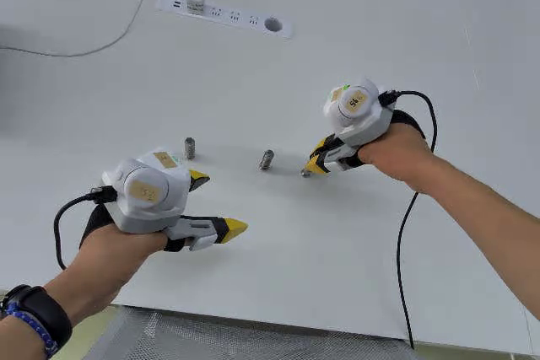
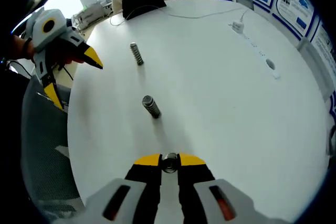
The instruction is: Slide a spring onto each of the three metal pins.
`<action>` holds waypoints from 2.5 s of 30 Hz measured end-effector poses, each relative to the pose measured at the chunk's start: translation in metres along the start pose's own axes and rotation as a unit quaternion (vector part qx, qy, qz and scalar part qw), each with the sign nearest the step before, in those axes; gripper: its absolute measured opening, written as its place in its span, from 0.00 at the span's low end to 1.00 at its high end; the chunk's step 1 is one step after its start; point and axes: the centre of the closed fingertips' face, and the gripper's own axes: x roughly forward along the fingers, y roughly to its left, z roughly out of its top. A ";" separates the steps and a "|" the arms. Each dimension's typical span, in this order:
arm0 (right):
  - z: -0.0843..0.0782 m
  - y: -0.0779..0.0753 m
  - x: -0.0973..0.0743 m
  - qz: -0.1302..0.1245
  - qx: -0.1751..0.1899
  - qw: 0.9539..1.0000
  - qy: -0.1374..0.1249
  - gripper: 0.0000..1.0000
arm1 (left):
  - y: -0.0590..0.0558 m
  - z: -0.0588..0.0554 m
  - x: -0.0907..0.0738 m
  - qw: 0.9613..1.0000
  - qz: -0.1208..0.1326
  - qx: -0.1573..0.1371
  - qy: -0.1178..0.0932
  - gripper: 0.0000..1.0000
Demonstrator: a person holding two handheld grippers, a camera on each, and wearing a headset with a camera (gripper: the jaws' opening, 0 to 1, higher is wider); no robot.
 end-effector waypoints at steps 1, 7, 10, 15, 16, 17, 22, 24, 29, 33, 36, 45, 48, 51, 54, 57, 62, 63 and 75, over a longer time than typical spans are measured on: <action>0.000 0.000 0.001 0.000 0.000 1.000 0.000 0.13 | 0.000 0.000 0.000 1.000 0.000 0.000 0.000 0.61; -0.004 -0.003 0.009 -0.001 0.003 1.000 0.000 0.13 | 0.000 -0.001 0.001 1.000 -0.001 -0.002 0.001 0.61; -0.005 -0.006 0.013 -0.001 0.005 1.000 0.001 0.13 | -0.001 -0.001 0.001 1.000 -0.001 -0.003 0.002 0.61; -0.005 -0.008 0.016 -0.002 0.006 1.000 -0.001 0.13 | -0.001 -0.002 0.001 1.000 -0.001 -0.003 0.003 0.61; -0.005 -0.009 0.016 -0.003 0.008 1.000 -0.002 0.13 | 0.000 -0.003 0.001 1.000 0.000 -0.004 0.004 0.61; -0.005 -0.010 0.017 -0.004 0.010 1.000 -0.004 0.13 | 0.001 -0.003 0.001 1.000 0.000 -0.005 0.004 0.61; -0.005 -0.008 0.020 -0.007 0.013 1.000 -0.004 0.13 | 0.001 -0.003 0.001 1.000 0.000 -0.006 0.003 0.61; -0.005 -0.007 0.020 -0.007 0.012 1.000 -0.003 0.13 | 0.001 -0.004 0.000 1.000 0.001 -0.007 0.003 0.61; -0.005 -0.006 0.021 -0.006 0.016 1.000 -0.007 0.13 | 0.001 -0.005 0.000 1.000 0.000 -0.005 0.005 0.60; -0.005 -0.005 0.021 -0.004 0.022 1.000 -0.009 0.14 | 0.001 -0.005 0.000 1.000 -0.001 -0.005 0.005 0.60; -0.006 -0.004 0.021 -0.003 0.023 1.000 -0.009 0.15 | 0.000 -0.004 0.000 1.000 -0.001 -0.005 0.003 0.60; -0.011 0.004 0.009 -0.009 0.034 0.999 -0.020 0.24 | 0.000 -0.004 -0.004 1.000 -0.003 -0.004 0.003 0.60; -0.014 0.004 0.001 -0.017 0.050 0.998 -0.032 0.26 | 0.000 -0.006 -0.006 1.000 -0.004 -0.002 0.005 0.60; -0.015 0.006 -0.005 -0.018 0.073 0.996 -0.053 0.29 | 0.000 -0.006 -0.008 1.000 -0.005 -0.001 0.005 0.60; -0.018 0.007 -0.011 -0.022 0.089 0.993 -0.067 0.31 | -0.001 -0.006 -0.009 1.000 -0.005 0.001 0.005 0.61; -0.023 0.012 -0.014 -0.023 0.107 0.991 -0.075 0.32 | -0.002 -0.007 -0.011 1.000 -0.006 0.003 0.006 0.61; -0.029 0.019 -0.017 -0.026 0.119 0.989 -0.085 0.36 | -0.002 -0.009 -0.012 1.000 -0.004 0.001 0.005 0.61; -0.029 0.020 -0.017 -0.027 0.121 0.989 -0.086 0.36 | -0.001 -0.009 -0.013 1.000 -0.004 0.000 0.005 0.61; -0.038 0.041 -0.022 -0.042 0.158 0.977 -0.140 0.42 | 0.008 -0.022 -0.024 1.000 0.009 -0.012 0.014 0.61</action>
